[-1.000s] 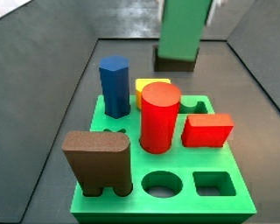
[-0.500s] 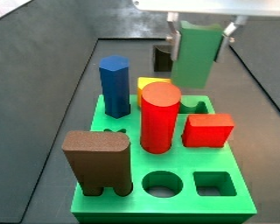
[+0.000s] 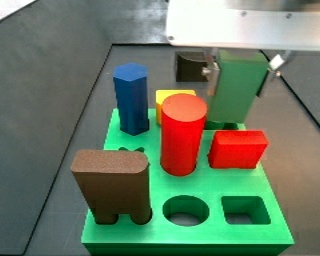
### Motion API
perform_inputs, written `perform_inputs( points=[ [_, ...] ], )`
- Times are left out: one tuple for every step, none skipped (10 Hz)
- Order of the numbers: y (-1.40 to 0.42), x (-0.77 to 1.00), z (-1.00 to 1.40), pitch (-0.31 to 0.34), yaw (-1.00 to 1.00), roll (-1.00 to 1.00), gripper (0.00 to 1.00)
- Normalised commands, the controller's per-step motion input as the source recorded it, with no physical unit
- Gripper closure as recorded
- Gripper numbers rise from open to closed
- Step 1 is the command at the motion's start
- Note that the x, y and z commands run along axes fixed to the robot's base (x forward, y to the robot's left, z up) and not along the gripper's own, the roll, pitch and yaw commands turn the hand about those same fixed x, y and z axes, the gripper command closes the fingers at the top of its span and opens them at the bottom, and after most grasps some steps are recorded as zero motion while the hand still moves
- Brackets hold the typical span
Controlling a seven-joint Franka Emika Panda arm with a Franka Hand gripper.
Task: Pick up the arch object. Move up. Place the arch object on the fixture. Regrasp the arch object. Rotate the arch object. Move to above the board. Insert the arch object.
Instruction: Insert the arch object.
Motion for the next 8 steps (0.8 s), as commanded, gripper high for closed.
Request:
perform_inputs(
  points=[
    [0.09,0.15,-0.08,0.000,0.00,-0.05,1.00],
    [0.17,0.05,-0.11,0.000,0.00,-0.10,1.00],
    [0.07,-0.13,-0.11,-0.111,0.00,-0.08,1.00],
    [0.03,-0.24,-0.05,-0.150,0.00,-0.09,1.00],
    [0.00,-0.23,-0.05,-0.180,0.05,-0.11,1.00],
    [0.00,-0.17,-0.13,-0.179,0.03,-0.11,1.00],
    [0.00,-0.15,-0.17,-0.177,0.02,-0.10,1.00],
    [0.01,-0.08,-0.16,-0.171,0.09,-0.12,1.00]
  ],
)
